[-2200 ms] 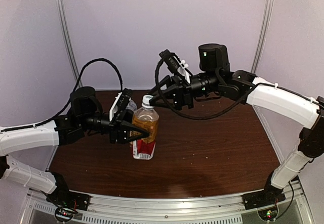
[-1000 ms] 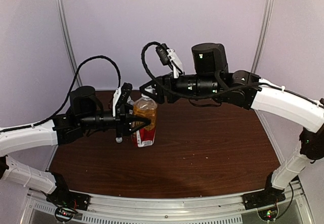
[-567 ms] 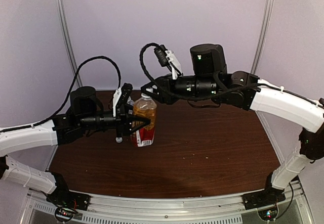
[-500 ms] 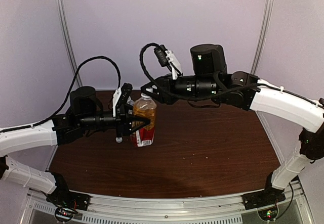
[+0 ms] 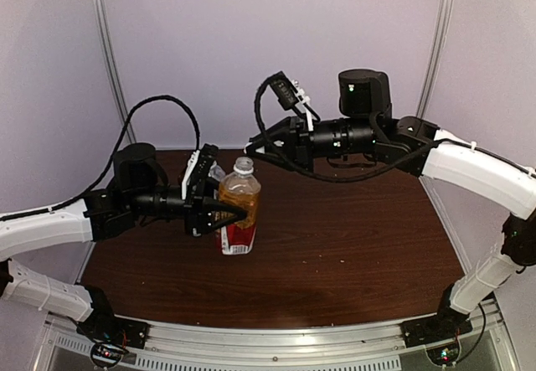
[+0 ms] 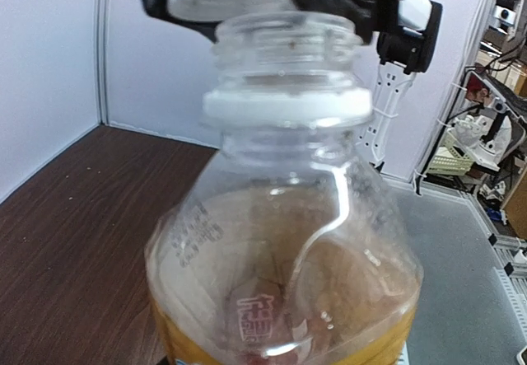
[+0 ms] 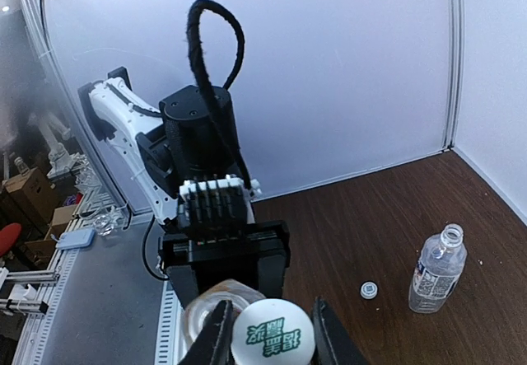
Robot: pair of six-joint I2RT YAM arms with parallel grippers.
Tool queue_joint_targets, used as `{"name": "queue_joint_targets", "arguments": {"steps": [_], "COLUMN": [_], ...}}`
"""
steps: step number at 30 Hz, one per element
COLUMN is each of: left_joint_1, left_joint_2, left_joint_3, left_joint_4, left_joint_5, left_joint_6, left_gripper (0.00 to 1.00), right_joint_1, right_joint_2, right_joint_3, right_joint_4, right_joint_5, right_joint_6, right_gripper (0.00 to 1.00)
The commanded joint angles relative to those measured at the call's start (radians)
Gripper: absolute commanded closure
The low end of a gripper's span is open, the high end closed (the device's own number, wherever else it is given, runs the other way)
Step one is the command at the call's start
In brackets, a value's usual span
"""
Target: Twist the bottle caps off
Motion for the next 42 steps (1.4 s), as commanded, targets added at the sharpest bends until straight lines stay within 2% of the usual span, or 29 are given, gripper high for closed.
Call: {"name": "queue_joint_targets", "arguments": {"steps": [1, 5, 9, 14, 18, 24, 29, 34, 42], "left_joint_1": [0.0, 0.001, 0.0, 0.002, 0.001, 0.001, 0.0, 0.0, 0.0], "left_joint_2": [-0.042, -0.046, -0.066, -0.105, -0.138, -0.18, -0.196, -0.204, -0.213], "left_joint_3": [-0.002, -0.002, 0.0, 0.002, 0.005, 0.004, 0.003, 0.0, -0.003], "left_joint_4": [0.073, 0.059, 0.039, -0.006, -0.055, -0.102, -0.118, -0.129, -0.14], "left_joint_5": [0.135, 0.124, 0.049, -0.132, -0.307, -0.461, -0.519, -0.529, -0.535], "left_joint_6": [0.027, 0.038, 0.045, 0.049, 0.04, 0.041, 0.044, 0.046, 0.05], "left_gripper": [0.65, 0.65, 0.65, 0.65, 0.65, 0.65, 0.65, 0.64, 0.64], "right_joint_1": [-0.072, -0.116, -0.125, -0.125, -0.124, -0.101, -0.068, -0.042, -0.021], "right_joint_2": [-0.056, -0.088, -0.119, -0.13, -0.12, -0.01, 0.166, 0.337, 0.481], "right_joint_3": [-0.019, -0.071, -0.134, -0.267, -0.405, -0.558, -0.558, -0.485, -0.401], "right_joint_4": [0.038, 0.086, 0.077, 0.099, 0.188, 0.328, 0.386, 0.407, 0.393], "right_joint_5": [-0.171, -0.18, -0.045, 0.134, 0.272, 0.404, 0.446, 0.443, 0.461], "right_joint_6": [-0.072, -0.037, -0.029, 0.004, 0.051, 0.074, 0.058, 0.045, 0.018], "right_gripper": [0.86, 0.85, 0.85, 0.81, 0.8, 0.81, 0.81, 0.8, 0.79]}}
